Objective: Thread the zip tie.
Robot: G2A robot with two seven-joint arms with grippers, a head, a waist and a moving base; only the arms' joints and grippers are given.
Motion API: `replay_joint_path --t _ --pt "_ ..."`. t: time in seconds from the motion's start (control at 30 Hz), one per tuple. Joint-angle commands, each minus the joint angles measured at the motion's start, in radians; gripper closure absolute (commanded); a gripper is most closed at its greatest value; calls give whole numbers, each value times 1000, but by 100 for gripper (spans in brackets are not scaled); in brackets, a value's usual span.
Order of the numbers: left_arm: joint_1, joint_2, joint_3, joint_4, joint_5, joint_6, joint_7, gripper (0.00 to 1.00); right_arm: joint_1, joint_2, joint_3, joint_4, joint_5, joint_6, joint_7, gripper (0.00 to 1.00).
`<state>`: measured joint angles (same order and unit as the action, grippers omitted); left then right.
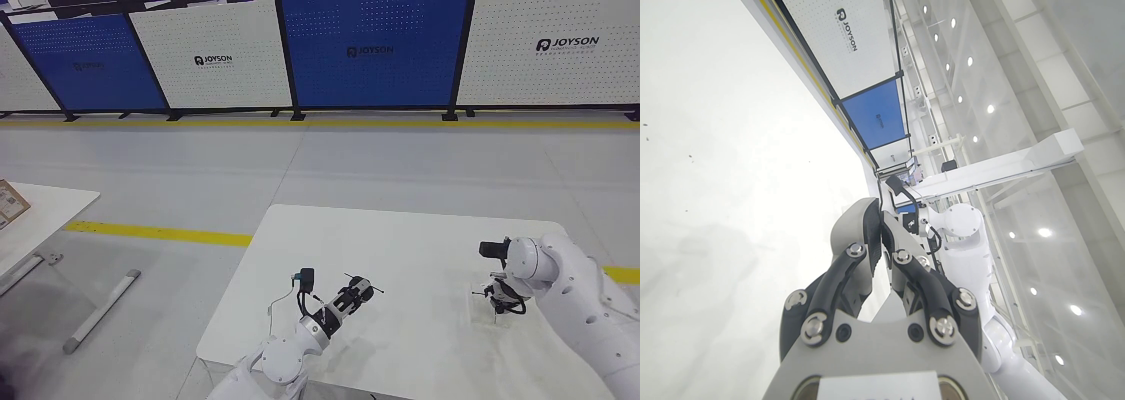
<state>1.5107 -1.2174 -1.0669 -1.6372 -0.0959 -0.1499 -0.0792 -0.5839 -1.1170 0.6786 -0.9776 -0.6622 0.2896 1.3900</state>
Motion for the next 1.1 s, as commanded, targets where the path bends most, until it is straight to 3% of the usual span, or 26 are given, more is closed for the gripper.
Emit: replay_joint_path --t 0.0,0.67,1.07 --pt "0 0 0 0 0 0 0 100 3 1 -3 1 4 2 0 92" --pt "0 0 0 0 0 0 0 100 24 12 -48 8 38 23 0 84" --pt "0 0 0 0 0 0 0 100 64 -10 -108 69 74 11 0 84"
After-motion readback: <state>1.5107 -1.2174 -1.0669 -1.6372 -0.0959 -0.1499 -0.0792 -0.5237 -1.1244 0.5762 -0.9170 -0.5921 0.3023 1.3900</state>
